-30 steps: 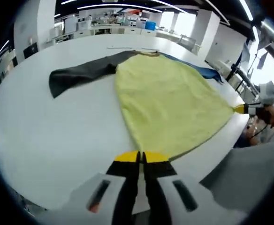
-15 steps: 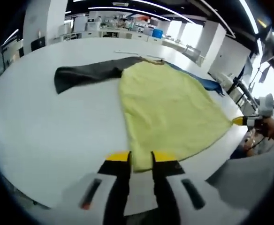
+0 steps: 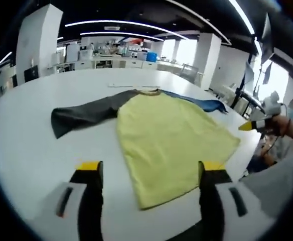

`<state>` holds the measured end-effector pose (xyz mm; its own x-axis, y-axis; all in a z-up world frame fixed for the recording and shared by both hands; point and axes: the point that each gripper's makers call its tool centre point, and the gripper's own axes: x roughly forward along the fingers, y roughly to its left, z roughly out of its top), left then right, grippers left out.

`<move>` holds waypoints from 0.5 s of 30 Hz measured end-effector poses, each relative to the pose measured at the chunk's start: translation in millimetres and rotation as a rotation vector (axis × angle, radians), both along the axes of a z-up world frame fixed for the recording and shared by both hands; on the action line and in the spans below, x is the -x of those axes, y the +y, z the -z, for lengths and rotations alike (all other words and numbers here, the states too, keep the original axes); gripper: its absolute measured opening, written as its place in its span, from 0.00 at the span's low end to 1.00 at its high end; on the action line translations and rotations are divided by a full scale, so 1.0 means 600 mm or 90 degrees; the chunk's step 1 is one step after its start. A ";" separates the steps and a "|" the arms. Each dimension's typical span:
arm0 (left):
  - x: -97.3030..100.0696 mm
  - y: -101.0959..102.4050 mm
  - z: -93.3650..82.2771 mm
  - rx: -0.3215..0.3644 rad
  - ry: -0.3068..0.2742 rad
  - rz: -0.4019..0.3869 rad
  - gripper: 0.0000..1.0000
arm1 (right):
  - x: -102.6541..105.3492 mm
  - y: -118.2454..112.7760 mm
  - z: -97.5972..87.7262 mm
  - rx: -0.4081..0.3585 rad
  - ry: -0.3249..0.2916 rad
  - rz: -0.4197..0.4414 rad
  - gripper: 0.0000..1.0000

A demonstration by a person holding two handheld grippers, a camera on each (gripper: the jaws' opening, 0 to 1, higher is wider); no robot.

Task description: Fold the garment on the visible template until the final outline fits inside the template.

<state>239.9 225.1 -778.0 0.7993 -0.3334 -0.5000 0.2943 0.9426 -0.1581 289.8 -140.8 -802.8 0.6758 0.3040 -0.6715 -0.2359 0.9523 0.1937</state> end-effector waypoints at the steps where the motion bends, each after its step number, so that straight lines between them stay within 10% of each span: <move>1: -0.001 -0.003 -0.005 -0.003 -0.005 0.006 0.82 | -0.007 -0.006 -0.001 0.000 0.000 0.002 0.60; 15: -0.002 -0.006 -0.013 -0.014 -0.019 0.034 0.99 | -0.119 -0.074 -0.029 -0.009 -0.017 0.048 0.65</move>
